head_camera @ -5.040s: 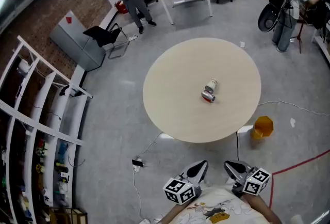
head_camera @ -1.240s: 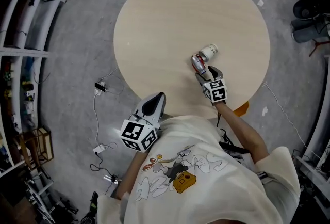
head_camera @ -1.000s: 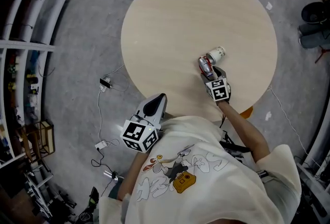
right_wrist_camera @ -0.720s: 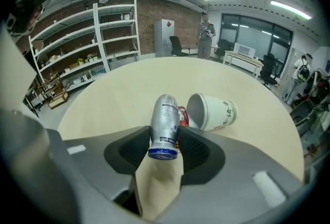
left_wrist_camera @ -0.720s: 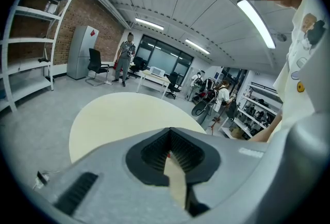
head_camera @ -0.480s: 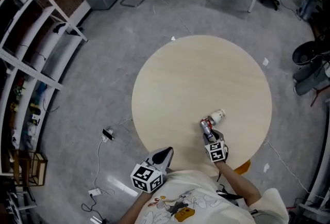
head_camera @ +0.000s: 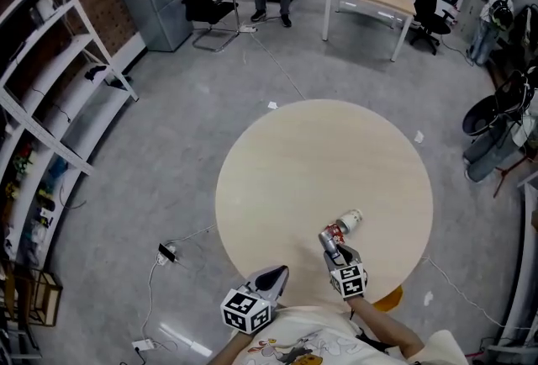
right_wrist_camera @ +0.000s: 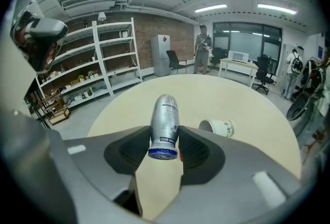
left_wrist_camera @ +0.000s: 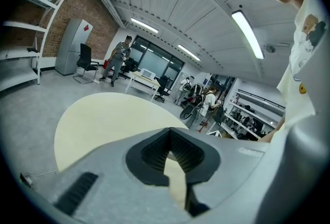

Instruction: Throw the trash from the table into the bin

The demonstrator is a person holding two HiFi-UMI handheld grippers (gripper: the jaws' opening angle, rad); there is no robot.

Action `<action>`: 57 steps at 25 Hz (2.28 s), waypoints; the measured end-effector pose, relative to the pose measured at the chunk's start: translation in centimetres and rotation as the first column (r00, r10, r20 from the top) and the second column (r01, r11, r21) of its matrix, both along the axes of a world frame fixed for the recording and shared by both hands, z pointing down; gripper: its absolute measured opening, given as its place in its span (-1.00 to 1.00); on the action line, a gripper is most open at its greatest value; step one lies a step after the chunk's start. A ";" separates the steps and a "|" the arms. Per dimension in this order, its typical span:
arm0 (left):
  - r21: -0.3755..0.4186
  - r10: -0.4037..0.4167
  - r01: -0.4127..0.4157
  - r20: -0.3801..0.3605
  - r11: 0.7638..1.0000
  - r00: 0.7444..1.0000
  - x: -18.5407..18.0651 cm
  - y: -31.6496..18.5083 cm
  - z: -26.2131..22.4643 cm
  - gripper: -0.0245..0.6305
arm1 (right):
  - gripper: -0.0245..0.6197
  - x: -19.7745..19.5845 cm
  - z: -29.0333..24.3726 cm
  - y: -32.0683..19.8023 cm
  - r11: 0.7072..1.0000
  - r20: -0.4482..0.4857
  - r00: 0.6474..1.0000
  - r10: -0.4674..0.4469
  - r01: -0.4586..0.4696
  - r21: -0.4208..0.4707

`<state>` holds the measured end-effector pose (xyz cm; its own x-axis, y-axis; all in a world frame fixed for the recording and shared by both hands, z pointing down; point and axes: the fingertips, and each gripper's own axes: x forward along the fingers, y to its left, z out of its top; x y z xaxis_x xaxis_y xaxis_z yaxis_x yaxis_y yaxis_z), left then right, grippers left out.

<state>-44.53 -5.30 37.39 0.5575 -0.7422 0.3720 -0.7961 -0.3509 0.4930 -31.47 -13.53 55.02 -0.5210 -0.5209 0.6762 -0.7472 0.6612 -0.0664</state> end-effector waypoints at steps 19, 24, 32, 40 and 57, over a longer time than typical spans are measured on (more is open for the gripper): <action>-0.009 0.170 -0.175 -0.182 0.985 0.968 -2.2 3.1 3.1 -0.91 | -0.36 -6.8 -11.1 11.4 0.990 0.132 0.981 0.141 -0.140 -0.015; -0.029 0.227 -0.240 -0.235 0.970 0.945 -1.2 3.0 4.6 -0.91 | -0.36 -6.9 -11.0 13.9 0.984 0.109 0.978 0.178 -0.174 -0.043; -0.031 0.275 -0.287 -0.203 0.957 0.940 -7.2 2.7 5.1 -0.91 | -0.36 -12.6 -10.0 13.4 0.969 0.158 0.956 0.245 -0.240 -0.051; -0.002 0.381 -0.385 -0.124 0.923 0.916 3.0 3.5 2.5 -0.91 | -0.36 -3.1 -12.8 15.2 0.932 0.242 0.904 0.352 -0.364 0.001; 0.009 0.555 -0.555 -0.026 0.832 0.832 17.5 4.6 1.1 -0.91 | -0.36 11.0 -13.4 17.0 0.823 0.353 0.771 0.530 -0.567 0.002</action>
<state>-27.01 -0.75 38.50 0.8853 -0.3058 0.3504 -0.4542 -0.7304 0.5102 -20.47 3.43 41.59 -0.3016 -0.8418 0.4477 -0.9321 0.1616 -0.3241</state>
